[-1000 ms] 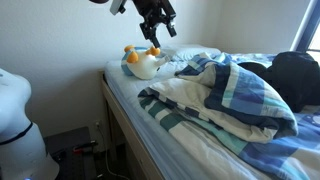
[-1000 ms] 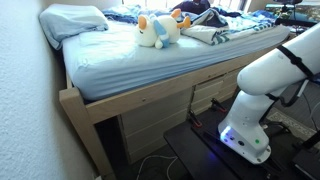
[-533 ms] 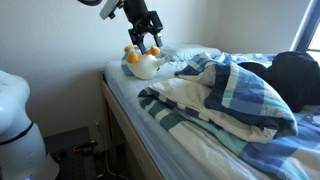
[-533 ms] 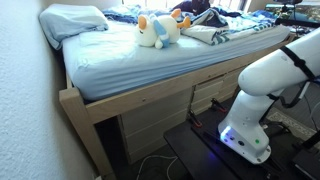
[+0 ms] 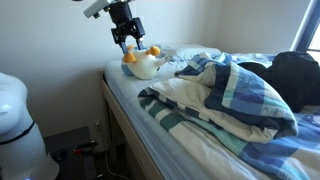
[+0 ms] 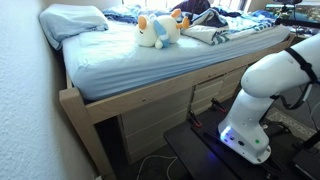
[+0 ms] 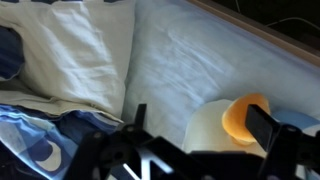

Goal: Uncover the plushy, put it at the head of the bed, and then cover the blanket

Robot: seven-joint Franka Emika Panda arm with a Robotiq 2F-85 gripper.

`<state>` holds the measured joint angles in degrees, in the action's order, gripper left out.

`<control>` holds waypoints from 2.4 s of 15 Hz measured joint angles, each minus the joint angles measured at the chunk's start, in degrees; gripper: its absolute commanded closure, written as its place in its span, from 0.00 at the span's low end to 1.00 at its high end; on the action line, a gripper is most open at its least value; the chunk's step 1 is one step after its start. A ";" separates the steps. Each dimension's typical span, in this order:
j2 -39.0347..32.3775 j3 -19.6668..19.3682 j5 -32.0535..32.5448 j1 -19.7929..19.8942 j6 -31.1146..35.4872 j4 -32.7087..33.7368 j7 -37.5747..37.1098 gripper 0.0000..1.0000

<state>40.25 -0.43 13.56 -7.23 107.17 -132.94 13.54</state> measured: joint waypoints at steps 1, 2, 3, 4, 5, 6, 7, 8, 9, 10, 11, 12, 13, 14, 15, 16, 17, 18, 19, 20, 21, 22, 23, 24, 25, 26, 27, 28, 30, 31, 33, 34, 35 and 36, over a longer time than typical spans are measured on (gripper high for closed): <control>0.71 0.35 -0.27 -0.38 -0.80 0.01 0.00 0.00; 1.40 0.74 -0.45 -0.70 -1.45 0.05 0.00 0.00; 2.02 1.13 -0.53 -0.98 -2.01 0.13 0.00 0.00; 2.52 1.48 -0.57 -1.19 -2.42 0.24 0.00 0.00; 2.96 1.72 -0.59 -1.54 -2.62 0.29 0.00 0.00; 3.30 1.96 -0.62 -1.92 -2.63 0.31 0.00 0.00; 3.52 2.17 -0.73 -2.38 -2.64 0.31 0.00 0.00; 3.64 2.30 -0.90 -2.93 -2.64 0.33 0.17 0.00; 3.66 2.31 -1.26 -3.51 -2.62 0.39 0.94 0.00; 3.66 2.31 -1.54 -4.10 -2.59 0.44 1.79 0.00; 3.65 2.31 -1.72 -4.70 -2.54 0.48 2.71 0.00; 3.65 2.31 -1.87 -5.24 -2.50 0.53 3.50 0.00; 3.62 2.31 -1.88 -5.68 -2.50 0.61 4.30 0.00; 3.56 2.29 -1.88 -6.02 -2.49 0.75 4.91 0.00; 3.47 2.26 -1.97 -6.28 -2.40 0.95 5.67 0.00; 3.34 2.14 -2.23 -6.59 -2.16 1.20 6.66 0.00; 3.23 1.93 -2.80 -7.02 -1.54 1.35 7.98 0.00; 3.11 1.64 -3.65 -7.51 -0.74 1.39 9.58 0.00; 2.92 1.27 -4.62 -8.14 0.01 1.39 11.20 0.00; 2.63 0.89 -5.68 -8.89 0.58 1.39 12.80 0.00; 2.23 0.54 -6.53 -9.62 0.94 1.39 14.40 0.00; 1.74 0.28 -7.21 -10.24 1.16 1.38 15.80 0.00; 1.30 0.01 -7.58 -10.64 1.36 1.37 16.93 0.00; 0.91 -0.26 -7.70 -10.81 1.61 1.36 17.92 0.00; 0.60 -0.46 -7.73 -10.82 1.81 1.36 18.62 0.00; 0.43 -0.62 -7.75 -10.83 1.93 1.36 18.91 0.00; 0.40 -0.75 -7.75 -10.85 1.95 1.36 18.95 0.00; 0.40 -0.83 -7.75 -10.87 1.96 1.36 18.95 0.00; 0.40 -0.80 -7.75 -10.87 1.96 1.35 18.94 0.00; 0.40 -0.79 -7.75 -10.71 1.96 1.30 18.78 0.00; 0.37 -0.83 -7.75 -10.18 1.92 1.06 18.61 0.00; 0.25 -0.84 -7.75 -9.87 1.92 1.01 18.46 0.00; 0.08 -0.84 -7.75 -9.60 1.92 1.01 18.36 0.00; -0.19 -0.84 -7.79 -9.47 1.92 1.03 18.24 0.00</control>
<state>40.06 -1.27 5.77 -16.70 109.09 -131.91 31.78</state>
